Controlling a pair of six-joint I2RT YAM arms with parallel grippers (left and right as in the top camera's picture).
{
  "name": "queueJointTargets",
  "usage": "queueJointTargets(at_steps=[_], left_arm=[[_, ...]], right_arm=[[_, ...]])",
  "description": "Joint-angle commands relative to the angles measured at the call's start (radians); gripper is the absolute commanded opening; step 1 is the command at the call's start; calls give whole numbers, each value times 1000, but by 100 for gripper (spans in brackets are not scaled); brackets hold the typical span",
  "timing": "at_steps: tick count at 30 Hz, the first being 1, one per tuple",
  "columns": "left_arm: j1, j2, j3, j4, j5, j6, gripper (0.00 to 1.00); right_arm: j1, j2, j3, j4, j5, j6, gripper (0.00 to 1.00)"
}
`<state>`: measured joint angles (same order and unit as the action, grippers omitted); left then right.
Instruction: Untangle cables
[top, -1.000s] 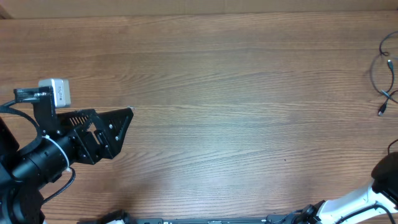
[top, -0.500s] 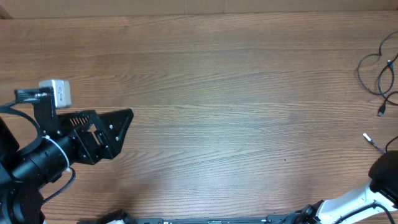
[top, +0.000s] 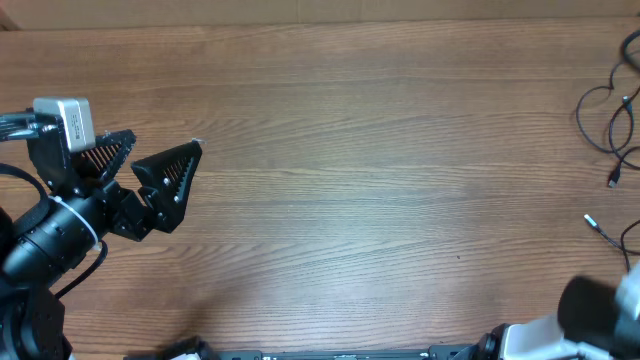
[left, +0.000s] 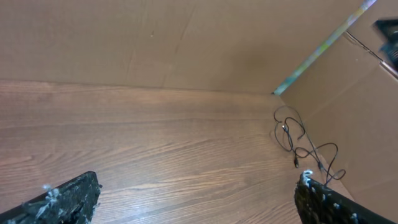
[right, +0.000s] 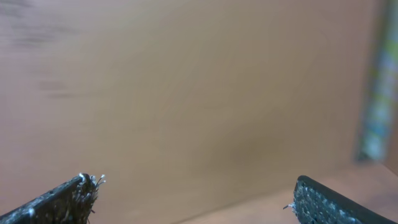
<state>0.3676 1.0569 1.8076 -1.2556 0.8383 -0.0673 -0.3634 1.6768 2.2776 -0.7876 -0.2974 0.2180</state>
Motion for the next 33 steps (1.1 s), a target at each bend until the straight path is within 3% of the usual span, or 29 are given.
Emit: queueJointTargets(at_steps=[1, 3, 6, 10, 19, 24, 33], left_arm=[[4, 2, 13, 0, -3, 43, 100], [4, 2, 13, 0, -107, 98, 100], [4, 5, 13, -8, -343, 131, 89], [3, -11, 13, -21, -377, 154, 78], [2, -75, -47, -69, -478, 117, 67], [2, -155, -242, 40, -488, 58, 66], [-66, -231, -602, 198, -589, -69, 67]], right_arm=[[36, -96, 22, -19, -156, -37, 100], [60, -132, 22, -56, -208, -59, 100], [121, -189, 22, -182, -197, -244, 100], [237, -268, 20, -334, 19, -414, 100], [417, -400, 12, -414, 336, -429, 100], [428, -462, -38, -475, 397, -430, 100], [428, -549, -285, -516, 438, -429, 100]])
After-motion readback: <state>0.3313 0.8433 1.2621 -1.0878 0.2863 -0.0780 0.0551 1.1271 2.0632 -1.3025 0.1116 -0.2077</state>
